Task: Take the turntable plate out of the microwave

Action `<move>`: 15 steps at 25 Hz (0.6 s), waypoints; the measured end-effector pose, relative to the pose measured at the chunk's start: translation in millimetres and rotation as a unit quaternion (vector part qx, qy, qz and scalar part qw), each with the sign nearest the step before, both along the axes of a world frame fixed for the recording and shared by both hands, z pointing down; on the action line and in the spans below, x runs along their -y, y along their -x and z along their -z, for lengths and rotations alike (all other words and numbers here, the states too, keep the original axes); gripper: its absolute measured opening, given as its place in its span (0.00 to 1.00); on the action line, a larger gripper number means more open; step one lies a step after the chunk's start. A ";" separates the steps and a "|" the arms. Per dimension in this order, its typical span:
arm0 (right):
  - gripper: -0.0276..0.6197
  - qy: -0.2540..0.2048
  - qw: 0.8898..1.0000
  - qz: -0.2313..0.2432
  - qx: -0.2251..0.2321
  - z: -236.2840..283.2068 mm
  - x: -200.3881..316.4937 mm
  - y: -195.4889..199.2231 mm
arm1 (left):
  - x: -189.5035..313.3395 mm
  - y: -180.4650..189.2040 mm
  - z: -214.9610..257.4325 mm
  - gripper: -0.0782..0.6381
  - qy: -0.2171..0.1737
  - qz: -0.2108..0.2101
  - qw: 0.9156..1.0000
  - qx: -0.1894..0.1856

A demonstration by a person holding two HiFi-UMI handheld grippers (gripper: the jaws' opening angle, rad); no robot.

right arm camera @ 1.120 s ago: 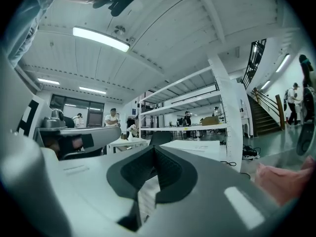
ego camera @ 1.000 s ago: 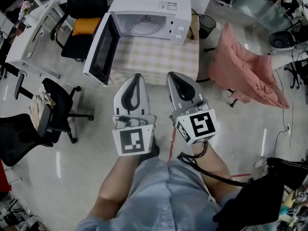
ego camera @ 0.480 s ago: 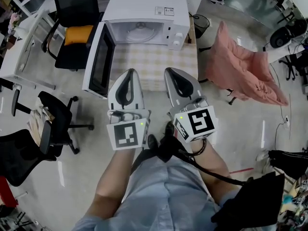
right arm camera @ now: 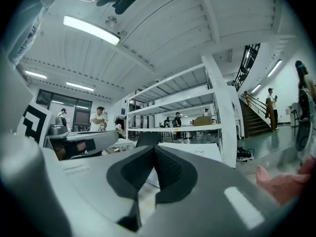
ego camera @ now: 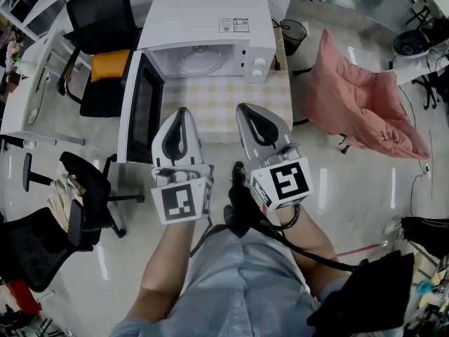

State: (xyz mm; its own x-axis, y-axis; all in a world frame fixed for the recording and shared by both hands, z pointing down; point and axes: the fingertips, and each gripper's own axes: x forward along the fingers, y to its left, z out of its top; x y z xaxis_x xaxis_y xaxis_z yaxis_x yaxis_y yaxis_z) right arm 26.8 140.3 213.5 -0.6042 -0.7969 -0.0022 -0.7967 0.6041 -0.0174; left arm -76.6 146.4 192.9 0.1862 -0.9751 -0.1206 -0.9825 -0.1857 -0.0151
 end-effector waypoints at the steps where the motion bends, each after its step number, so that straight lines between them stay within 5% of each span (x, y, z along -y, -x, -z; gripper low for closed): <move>1: 0.04 0.004 1.000 0.000 0.001 -3.9 8.7 0.4 | 7.9 0.1 -3.0 0.12 0.004 0.000 1.000 0.004; 15: 0.04 0.044 0.999 0.024 0.008 -41.9 129.9 25.5 | 125.9 17.7 -33.5 0.12 0.032 0.009 0.999 0.019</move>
